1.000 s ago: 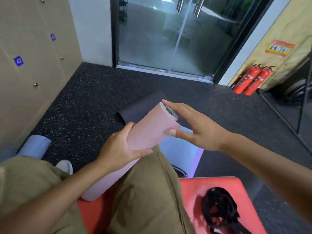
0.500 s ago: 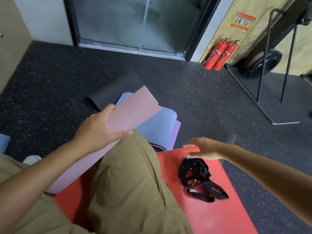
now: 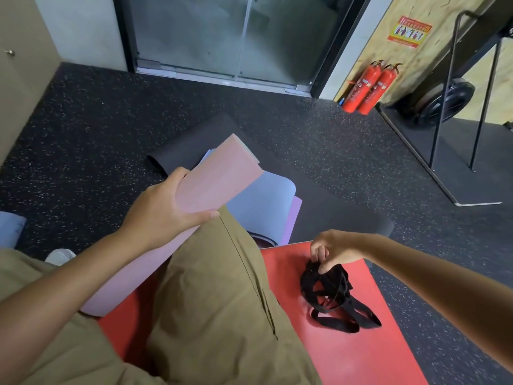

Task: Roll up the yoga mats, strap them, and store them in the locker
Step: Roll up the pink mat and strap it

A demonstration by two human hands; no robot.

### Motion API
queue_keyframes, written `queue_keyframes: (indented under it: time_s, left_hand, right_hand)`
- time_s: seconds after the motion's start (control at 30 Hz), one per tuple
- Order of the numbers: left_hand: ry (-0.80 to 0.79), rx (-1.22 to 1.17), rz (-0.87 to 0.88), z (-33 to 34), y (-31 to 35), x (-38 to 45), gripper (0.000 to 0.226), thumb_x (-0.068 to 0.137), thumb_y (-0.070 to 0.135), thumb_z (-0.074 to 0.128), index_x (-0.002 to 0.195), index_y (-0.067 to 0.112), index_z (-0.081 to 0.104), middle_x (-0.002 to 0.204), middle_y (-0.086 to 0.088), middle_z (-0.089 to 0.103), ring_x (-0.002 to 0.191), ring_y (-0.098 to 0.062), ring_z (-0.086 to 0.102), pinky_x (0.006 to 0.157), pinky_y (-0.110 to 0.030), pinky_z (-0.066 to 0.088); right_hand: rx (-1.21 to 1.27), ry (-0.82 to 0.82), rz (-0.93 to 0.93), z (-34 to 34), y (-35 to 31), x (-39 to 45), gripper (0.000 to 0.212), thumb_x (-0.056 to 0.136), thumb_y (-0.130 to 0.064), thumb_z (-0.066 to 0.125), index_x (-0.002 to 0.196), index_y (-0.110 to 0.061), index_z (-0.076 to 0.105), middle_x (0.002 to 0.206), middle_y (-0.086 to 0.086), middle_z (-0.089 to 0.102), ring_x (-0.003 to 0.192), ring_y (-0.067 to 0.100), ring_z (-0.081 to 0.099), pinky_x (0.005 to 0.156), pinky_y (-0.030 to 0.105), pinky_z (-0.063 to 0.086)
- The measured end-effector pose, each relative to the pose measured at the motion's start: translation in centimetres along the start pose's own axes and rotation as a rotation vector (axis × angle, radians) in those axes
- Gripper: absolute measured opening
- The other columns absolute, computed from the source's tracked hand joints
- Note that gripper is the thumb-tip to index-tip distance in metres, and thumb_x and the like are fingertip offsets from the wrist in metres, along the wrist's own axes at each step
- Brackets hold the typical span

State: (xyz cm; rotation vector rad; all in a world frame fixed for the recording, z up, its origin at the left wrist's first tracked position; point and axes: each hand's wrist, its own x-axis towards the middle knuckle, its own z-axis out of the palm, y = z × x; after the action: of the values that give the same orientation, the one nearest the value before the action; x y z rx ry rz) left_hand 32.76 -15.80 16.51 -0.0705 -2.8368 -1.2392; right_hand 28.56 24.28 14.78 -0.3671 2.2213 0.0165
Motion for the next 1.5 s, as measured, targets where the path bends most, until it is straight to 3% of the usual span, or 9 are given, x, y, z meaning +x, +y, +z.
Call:
queue_keyframes:
  time_s: [0.2,0.33,0.57,0.73,0.83,1.03,1.13,1.27,1.5]
  left_hand:
    - [0.004,-0.017,0.004,0.0,0.1,-0.1,0.064,0.065,0.064,0.087,0.105,0.031,0.049,0.093,0.016,0.061,0.086,-0.018,0.061,0.066,-0.040,0.047]
    - [0.007,-0.018,-0.002,0.1,0.1,-0.2,0.066,0.064,0.064,0.087,0.106,0.031,0.050,0.094,0.017,0.061,0.087,-0.020,0.061,0.067,-0.040,0.048]
    - [0.014,-0.027,0.010,0.0,0.0,-0.2,0.075,0.050,0.084,0.065,0.103,0.032,0.048,0.092,0.015,0.063,0.084,-0.015,0.061,0.064,-0.039,0.048]
    - [0.016,-0.018,0.020,0.1,0.0,-0.2,0.076,0.051,0.084,0.065,0.104,0.033,0.048,0.093,0.015,0.063,0.085,-0.018,0.062,0.064,-0.039,0.048]
    - [0.016,-0.011,0.023,0.1,0.0,-0.3,0.075,0.052,0.083,0.066,0.105,0.033,0.048,0.094,0.016,0.062,0.087,-0.020,0.062,0.068,-0.041,0.051]
    - [0.028,0.016,0.022,0.2,-0.3,-0.4,0.076,0.053,0.084,0.066,0.107,0.035,0.046,0.096,0.015,0.061,0.088,-0.021,0.062,0.070,-0.044,0.054]
    - [0.027,0.022,0.020,0.2,-0.4,-0.4,0.075,0.054,0.084,0.067,0.108,0.036,0.046,0.097,0.014,0.062,0.089,-0.022,0.063,0.072,-0.045,0.055]
    - [0.037,0.025,0.011,0.1,-0.7,-0.3,0.074,0.053,0.084,0.067,0.107,0.037,0.046,0.097,0.013,0.063,0.089,-0.024,0.063,0.072,-0.044,0.054]
    - [0.038,-0.018,-0.007,0.0,-0.8,-0.3,0.074,0.053,0.083,0.069,0.108,0.039,0.046,0.096,0.016,0.064,0.088,-0.019,0.064,0.072,-0.043,0.054]
  right_hand:
    - [0.031,-0.021,0.034,-0.7,0.0,-0.6,0.031,0.082,-0.047,0.080,0.107,-0.035,0.067,0.095,-0.015,0.066,0.091,0.009,0.064,0.076,0.026,0.048]
    - [0.205,-0.070,0.053,-1.8,0.0,-1.5,0.037,0.081,-0.043,0.083,0.113,-0.038,0.066,0.096,-0.012,0.072,0.090,0.017,0.074,0.085,0.030,0.057]
    - [0.606,-0.203,0.031,-2.9,0.8,-2.7,0.031,0.089,-0.011,0.079,0.114,-0.006,0.062,0.092,0.009,0.073,0.091,0.031,0.070,0.085,0.038,0.060]
    - [0.892,-0.203,-0.164,-3.7,0.0,-3.2,0.013,0.096,-0.008,0.069,0.102,-0.004,0.058,0.087,0.010,0.063,0.080,0.023,0.057,0.070,0.027,0.050]
    - [1.085,-0.192,-0.275,-3.9,-1.2,-2.7,0.014,0.099,-0.015,0.062,0.103,-0.007,0.052,0.089,0.007,0.058,0.084,0.023,0.055,0.077,0.028,0.049]
    - [1.433,-0.026,-0.422,-4.1,-4.5,-0.9,0.026,0.099,-0.015,0.060,0.121,-0.003,0.062,0.119,0.020,0.063,0.109,0.033,0.062,0.107,0.046,0.048]
    - [1.546,0.069,-0.503,-4.7,-6.4,-0.7,0.030,0.098,-0.005,0.052,0.124,-0.004,0.066,0.124,0.018,0.070,0.110,0.031,0.070,0.102,0.042,0.053]
    - [1.578,0.198,-0.586,-5.5,-8.6,-0.8,0.042,0.089,0.015,0.048,0.121,-0.006,0.064,0.108,0.007,0.077,0.079,0.015,0.073,0.081,0.030,0.059]
    - [1.635,0.420,-0.615,-5.3,-11.6,0.4,0.032,0.092,0.013,0.054,0.116,-0.004,0.066,0.102,0.009,0.077,0.086,0.023,0.075,0.096,0.042,0.056]
